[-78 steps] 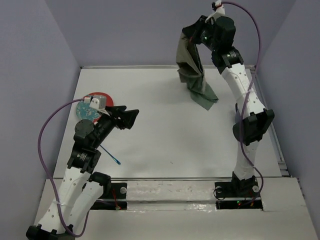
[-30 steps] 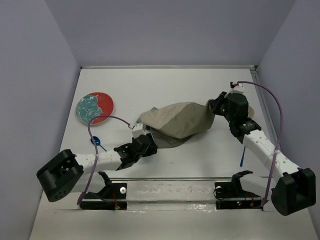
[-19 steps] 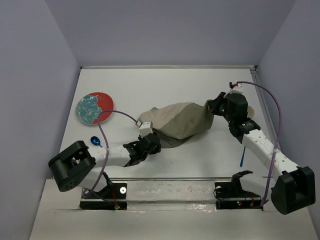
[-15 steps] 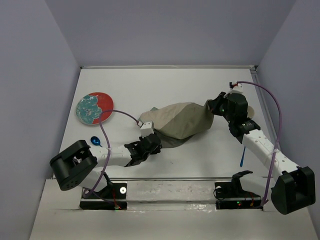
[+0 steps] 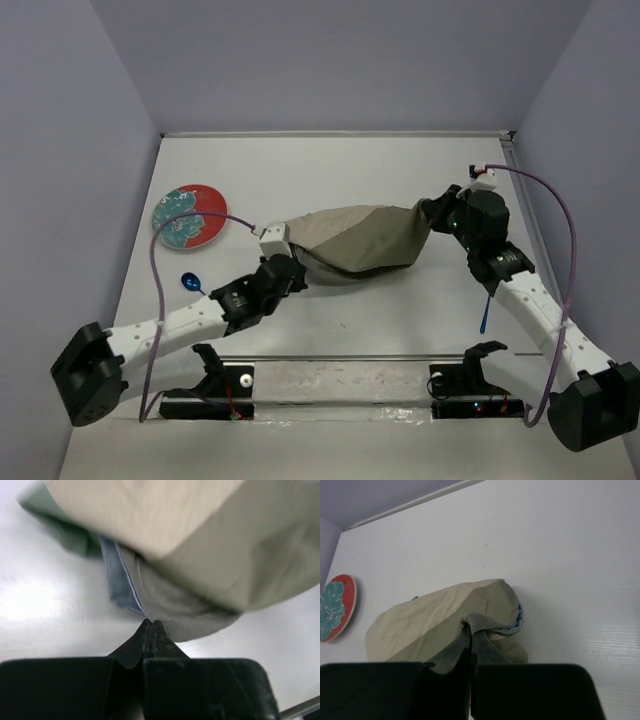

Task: Set the dinner table for one person

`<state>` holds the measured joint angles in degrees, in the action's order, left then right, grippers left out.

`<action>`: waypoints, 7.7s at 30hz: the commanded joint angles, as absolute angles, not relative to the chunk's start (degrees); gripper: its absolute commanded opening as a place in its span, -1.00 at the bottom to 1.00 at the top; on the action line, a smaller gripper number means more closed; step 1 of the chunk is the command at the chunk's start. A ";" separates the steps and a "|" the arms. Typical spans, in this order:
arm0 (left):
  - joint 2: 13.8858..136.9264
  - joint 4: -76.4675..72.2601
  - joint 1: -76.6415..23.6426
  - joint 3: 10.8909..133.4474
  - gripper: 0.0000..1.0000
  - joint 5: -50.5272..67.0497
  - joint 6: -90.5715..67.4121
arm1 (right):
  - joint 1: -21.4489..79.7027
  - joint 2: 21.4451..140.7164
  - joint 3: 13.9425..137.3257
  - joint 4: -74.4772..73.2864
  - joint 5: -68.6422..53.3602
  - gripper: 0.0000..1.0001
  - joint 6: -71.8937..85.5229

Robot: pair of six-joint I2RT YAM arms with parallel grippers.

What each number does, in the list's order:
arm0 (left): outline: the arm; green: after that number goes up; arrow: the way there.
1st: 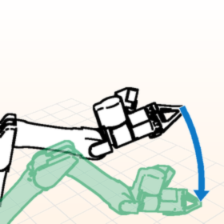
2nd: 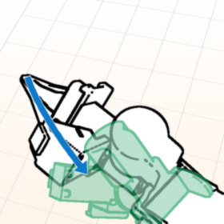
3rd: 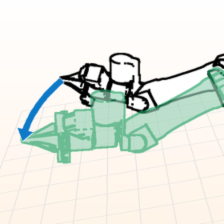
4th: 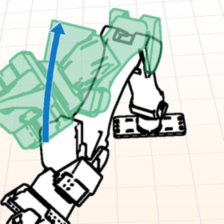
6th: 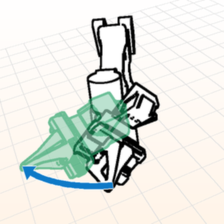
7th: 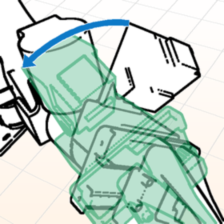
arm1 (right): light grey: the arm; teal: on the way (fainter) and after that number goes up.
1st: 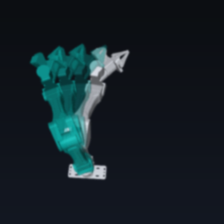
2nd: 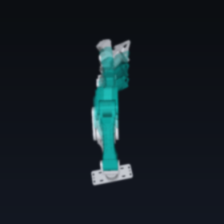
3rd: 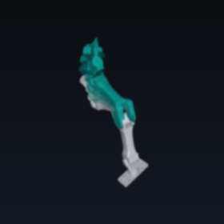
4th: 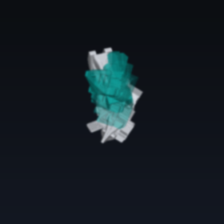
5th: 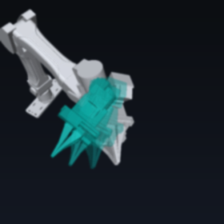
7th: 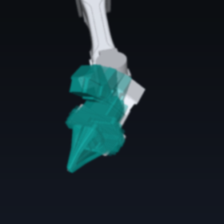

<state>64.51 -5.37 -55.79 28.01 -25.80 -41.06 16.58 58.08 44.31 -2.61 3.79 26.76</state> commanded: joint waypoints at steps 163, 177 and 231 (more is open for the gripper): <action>88.23 -7.55 30.15 49.48 0.51 5.35 -31.20 | 60.12 87.72 58.36 5.89 -2.11 -0.01 26.98; 99.13 -9.31 30.23 52.03 0.42 10.98 -33.13 | 60.12 89.03 58.53 5.98 -0.97 -0.03 27.33; 68.99 -49.65 0.38 35.34 -1.00 27.25 -56.42 | 37.63 57.32 46.14 -2.36 3.78 0.09 26.46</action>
<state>73.87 -40.91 6.44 37.78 27.09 -54.13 41.01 63.53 46.65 1.15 -0.10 27.77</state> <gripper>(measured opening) 0.059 0.549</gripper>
